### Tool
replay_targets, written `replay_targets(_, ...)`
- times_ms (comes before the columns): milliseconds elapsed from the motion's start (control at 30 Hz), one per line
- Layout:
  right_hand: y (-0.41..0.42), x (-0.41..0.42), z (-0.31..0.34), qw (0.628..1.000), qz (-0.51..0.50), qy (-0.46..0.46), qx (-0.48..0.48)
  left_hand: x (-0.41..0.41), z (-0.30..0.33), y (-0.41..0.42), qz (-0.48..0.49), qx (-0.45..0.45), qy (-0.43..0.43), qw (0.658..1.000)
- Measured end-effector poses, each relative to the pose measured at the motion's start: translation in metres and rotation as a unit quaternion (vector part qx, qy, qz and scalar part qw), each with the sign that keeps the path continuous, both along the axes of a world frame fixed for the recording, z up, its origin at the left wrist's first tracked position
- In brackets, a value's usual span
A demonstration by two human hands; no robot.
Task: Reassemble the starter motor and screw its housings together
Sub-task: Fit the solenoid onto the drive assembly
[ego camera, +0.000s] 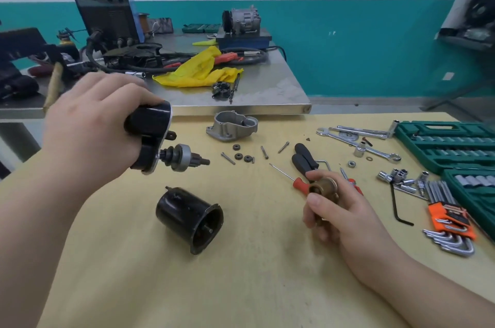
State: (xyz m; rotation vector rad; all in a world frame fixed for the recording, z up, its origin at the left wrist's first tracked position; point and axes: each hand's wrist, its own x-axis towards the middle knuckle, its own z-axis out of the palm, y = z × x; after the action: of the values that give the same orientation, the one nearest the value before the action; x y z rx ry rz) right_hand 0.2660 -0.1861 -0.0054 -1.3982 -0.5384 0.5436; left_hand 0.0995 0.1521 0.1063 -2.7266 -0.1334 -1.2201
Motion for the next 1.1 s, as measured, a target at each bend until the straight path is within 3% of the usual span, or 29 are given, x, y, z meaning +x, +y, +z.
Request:
replay_targets(100, 0.0, 0.002, 0.002, 0.999, -0.024, 0.036, 0.022, 0.002, 0.013, -0.024, -0.072, -0.083, -0.021, 0.994)
replay_targets(300, 0.0, 0.004, 0.008, 0.982, -0.032, 0.158, 0.097, 0.029, 0.021, -0.083, -0.2, -0.156, -0.007, 0.967)
replay_targets(467, -0.003, 0.009, 0.002, 0.993, -0.098, 0.055, 0.022, 0.051, -0.022, -0.123, -0.222, -0.186, 0.059, 0.955)
replay_targets(600, -0.005, 0.016, 0.001, 0.988, -0.066, 0.125, 0.06, 0.056, -0.051, -0.125, -0.201, -0.194, 0.091, 0.956)
replay_targets(800, -0.01, 0.024, 0.004, 0.987, 0.01, 0.128, 0.097, 0.062, -0.07, -0.105, -0.194, -0.295, 0.076, 0.933)
replay_targets(1100, -0.006, 0.006, 0.008, 0.993, 0.057, 0.055, 0.089, 0.065, -0.079, -0.102, -0.244, -0.244, 0.193, 0.919)
